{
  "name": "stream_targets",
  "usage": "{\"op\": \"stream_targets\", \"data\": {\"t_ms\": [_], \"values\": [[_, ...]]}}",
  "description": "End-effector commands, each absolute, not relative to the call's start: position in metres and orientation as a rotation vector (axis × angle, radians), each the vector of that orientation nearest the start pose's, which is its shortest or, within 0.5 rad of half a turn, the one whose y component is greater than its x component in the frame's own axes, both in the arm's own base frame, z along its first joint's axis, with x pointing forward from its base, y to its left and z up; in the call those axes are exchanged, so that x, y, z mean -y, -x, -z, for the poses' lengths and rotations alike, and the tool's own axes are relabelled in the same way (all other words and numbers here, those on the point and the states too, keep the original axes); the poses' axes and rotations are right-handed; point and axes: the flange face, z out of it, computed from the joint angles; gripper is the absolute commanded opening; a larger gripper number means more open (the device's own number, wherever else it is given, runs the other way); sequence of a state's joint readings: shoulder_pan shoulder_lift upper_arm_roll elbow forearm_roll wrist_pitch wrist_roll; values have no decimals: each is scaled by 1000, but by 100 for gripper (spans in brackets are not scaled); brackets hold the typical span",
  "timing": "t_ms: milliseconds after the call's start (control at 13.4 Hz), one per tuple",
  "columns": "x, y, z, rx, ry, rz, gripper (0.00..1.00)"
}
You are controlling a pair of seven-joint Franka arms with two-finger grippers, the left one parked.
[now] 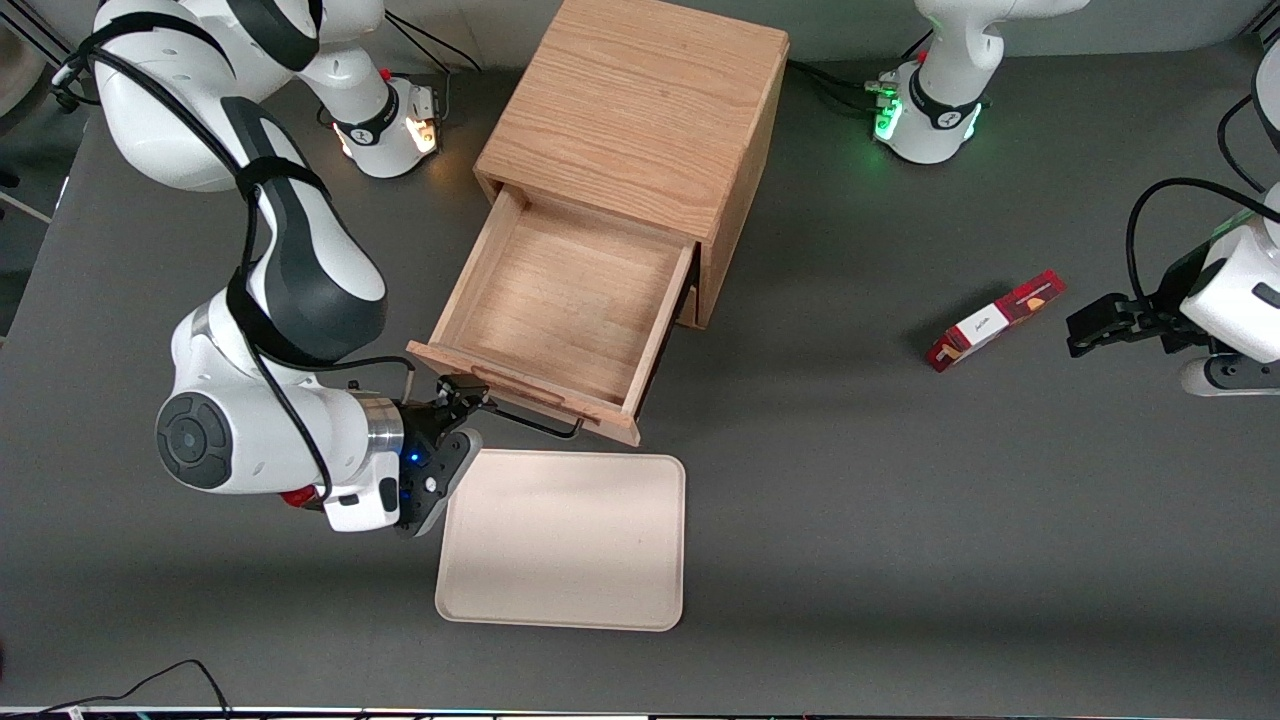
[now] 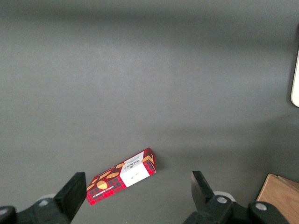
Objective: Close top drawer
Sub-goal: 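Position the right gripper against the drawer front beside the handle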
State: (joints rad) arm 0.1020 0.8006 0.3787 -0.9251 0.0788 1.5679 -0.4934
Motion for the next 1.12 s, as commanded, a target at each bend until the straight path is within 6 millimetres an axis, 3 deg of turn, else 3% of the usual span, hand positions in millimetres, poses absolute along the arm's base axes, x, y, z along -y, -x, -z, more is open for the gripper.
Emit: {"op": "stream_targets", "data": {"t_ms": [0, 1043], "values": [[-259, -704, -404, 1144, 2521, -165, 100], [-272, -696, -387, 1159, 2507, -223, 100]]}}
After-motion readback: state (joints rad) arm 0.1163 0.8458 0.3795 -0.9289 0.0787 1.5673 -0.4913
